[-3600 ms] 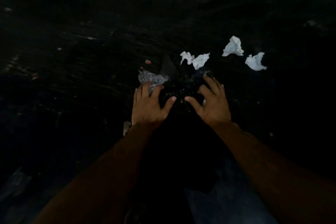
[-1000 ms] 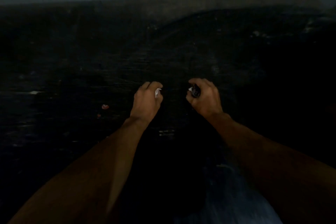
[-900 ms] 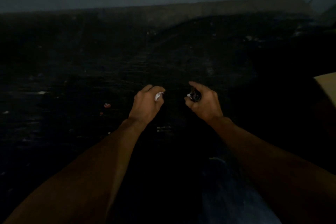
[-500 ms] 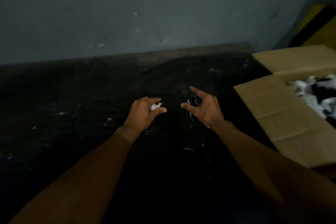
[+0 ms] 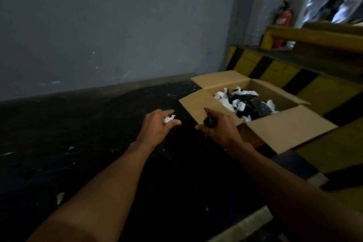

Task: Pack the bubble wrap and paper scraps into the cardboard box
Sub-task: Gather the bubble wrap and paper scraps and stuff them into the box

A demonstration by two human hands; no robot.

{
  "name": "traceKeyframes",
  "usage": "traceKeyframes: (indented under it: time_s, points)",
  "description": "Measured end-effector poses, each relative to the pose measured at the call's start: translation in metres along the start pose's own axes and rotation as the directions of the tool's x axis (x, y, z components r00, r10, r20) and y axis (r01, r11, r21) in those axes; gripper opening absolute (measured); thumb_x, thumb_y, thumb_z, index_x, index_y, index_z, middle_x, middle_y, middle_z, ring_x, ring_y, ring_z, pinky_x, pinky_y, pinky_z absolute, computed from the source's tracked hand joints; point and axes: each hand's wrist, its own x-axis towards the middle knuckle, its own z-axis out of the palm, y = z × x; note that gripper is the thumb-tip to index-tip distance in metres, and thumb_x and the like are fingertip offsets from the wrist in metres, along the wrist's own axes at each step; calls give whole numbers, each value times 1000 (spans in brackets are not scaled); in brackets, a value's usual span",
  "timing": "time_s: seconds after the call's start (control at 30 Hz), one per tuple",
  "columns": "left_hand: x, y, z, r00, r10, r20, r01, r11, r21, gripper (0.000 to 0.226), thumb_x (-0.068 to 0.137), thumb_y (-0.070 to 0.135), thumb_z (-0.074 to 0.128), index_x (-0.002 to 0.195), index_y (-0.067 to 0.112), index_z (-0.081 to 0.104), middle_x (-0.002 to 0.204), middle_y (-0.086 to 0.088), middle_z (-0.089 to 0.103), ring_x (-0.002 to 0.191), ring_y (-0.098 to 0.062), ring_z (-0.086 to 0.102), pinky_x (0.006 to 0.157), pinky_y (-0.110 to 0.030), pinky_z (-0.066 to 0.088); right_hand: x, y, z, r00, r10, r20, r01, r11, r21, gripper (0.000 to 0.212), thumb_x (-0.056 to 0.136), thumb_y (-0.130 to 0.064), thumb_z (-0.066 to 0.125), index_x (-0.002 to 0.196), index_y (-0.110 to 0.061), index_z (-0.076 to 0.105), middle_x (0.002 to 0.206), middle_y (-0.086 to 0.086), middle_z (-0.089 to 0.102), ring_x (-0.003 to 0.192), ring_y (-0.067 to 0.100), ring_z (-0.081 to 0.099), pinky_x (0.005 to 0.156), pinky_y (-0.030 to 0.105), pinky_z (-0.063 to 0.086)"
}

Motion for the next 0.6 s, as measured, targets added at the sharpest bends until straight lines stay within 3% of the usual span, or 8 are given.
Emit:
traceKeyframes:
  time_s: [0.1,0.23,0.37,0.43,0.5,0.6]
  points:
    - [9,46,25,998,62,23,-62,998,-27,53,81,42,71,126,15,62,105,-7,64,96,-19,59,80,-28,45,-12,28,-45,997,13,-77,-16,999,-36,75,74,-39,81,139,-16,50,124,7,65,115,20,60,90,26,44]
    - [32,103,64,994,106,5,-105,992,-63,53,78,40,75,122,12,65,121,-8,65,113,-21,58,97,-28,42,-13,71,-103,985,-2,-175,-13,996,-86,69,72,-42,81,133,-20,57,112,3,70,108,18,63,80,24,44]
    - [62,155,113,987,143,-67,-148,986,-72,46,77,38,77,115,12,70,116,-8,69,109,-22,61,93,-28,43,-3,123,-161,982,-20,-186,3,996,-90,41,76,-37,79,113,-24,67,69,-8,70,63,4,68,63,26,53]
    - [78,178,139,987,132,-92,-140,987,-82,45,77,37,77,113,10,71,113,-8,70,107,-22,62,91,-27,43,5,151,-189,984,-27,-175,8,994,-112,20,80,-33,77,95,-27,65,54,-15,63,47,-3,61,52,15,49]
    - [92,195,164,988,112,-108,-120,990,-79,43,78,36,77,113,11,71,112,-8,70,106,-22,62,90,-27,44,15,177,-212,985,-45,-167,23,991,-131,19,82,-30,75,83,-35,57,51,-17,61,45,-4,59,49,9,42]
    - [111,216,195,986,86,-143,-97,993,-70,41,79,36,76,113,14,71,110,-9,70,104,-22,62,87,-25,43,38,210,-239,988,-46,-145,24,989,-146,23,82,-32,76,98,-27,60,63,-12,66,49,-3,62,53,15,48]
